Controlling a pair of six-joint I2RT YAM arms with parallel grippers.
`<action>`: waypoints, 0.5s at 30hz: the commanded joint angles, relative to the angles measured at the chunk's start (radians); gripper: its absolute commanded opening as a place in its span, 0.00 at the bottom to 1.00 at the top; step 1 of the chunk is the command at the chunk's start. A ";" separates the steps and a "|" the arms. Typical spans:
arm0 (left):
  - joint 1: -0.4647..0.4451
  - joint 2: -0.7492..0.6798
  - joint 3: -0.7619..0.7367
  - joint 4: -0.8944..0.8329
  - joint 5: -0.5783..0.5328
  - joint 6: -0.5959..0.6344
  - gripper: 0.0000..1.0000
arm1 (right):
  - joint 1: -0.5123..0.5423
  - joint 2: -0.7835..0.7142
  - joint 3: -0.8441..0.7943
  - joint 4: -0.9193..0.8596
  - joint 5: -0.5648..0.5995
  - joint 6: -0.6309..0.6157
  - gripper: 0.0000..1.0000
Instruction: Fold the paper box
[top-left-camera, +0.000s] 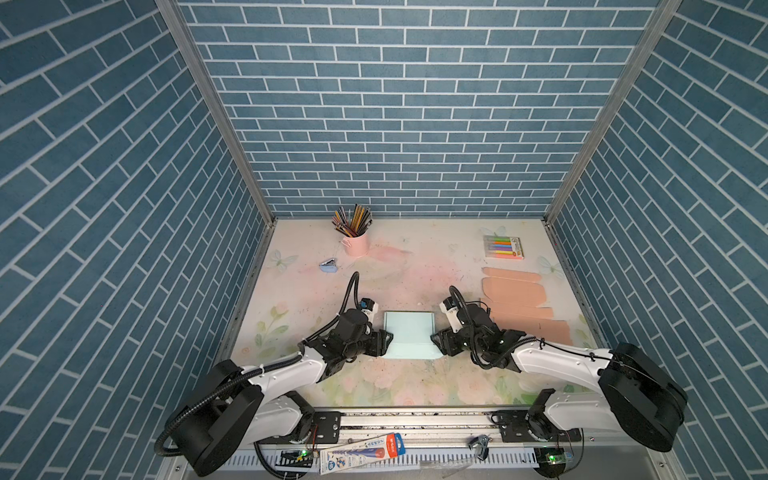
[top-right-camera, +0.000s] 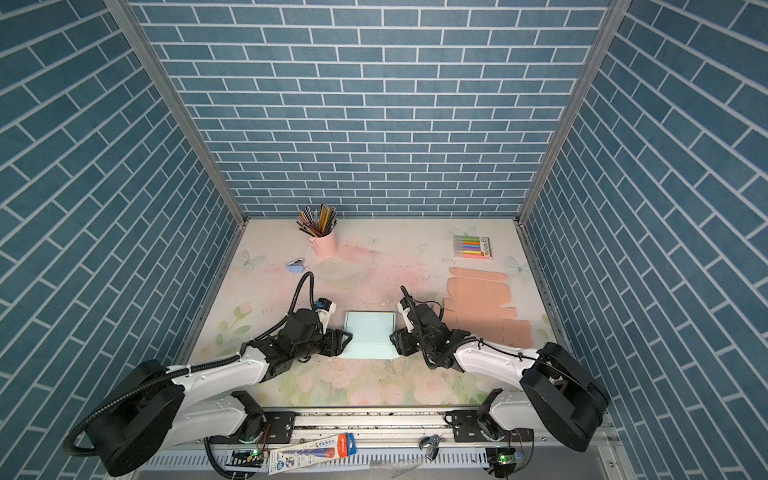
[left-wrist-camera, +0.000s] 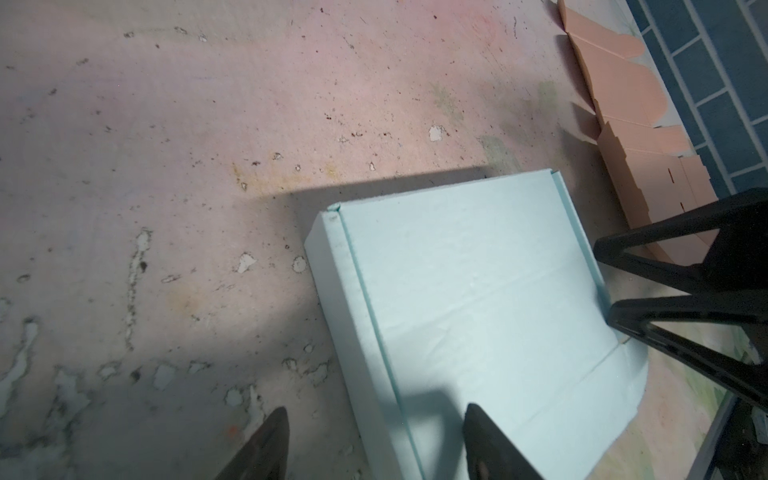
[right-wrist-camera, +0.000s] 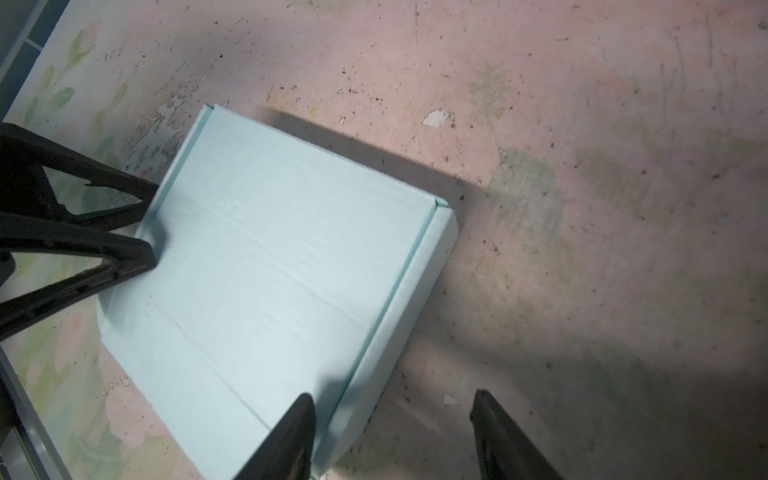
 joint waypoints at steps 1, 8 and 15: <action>-0.004 0.014 -0.015 -0.006 -0.008 0.006 0.66 | 0.005 0.021 -0.008 -0.001 0.000 0.019 0.61; -0.004 0.010 -0.011 -0.016 -0.012 0.007 0.66 | 0.006 0.019 -0.001 -0.009 -0.002 0.018 0.61; -0.004 0.001 0.005 -0.033 -0.016 0.016 0.68 | 0.011 -0.011 0.025 -0.040 0.010 0.018 0.61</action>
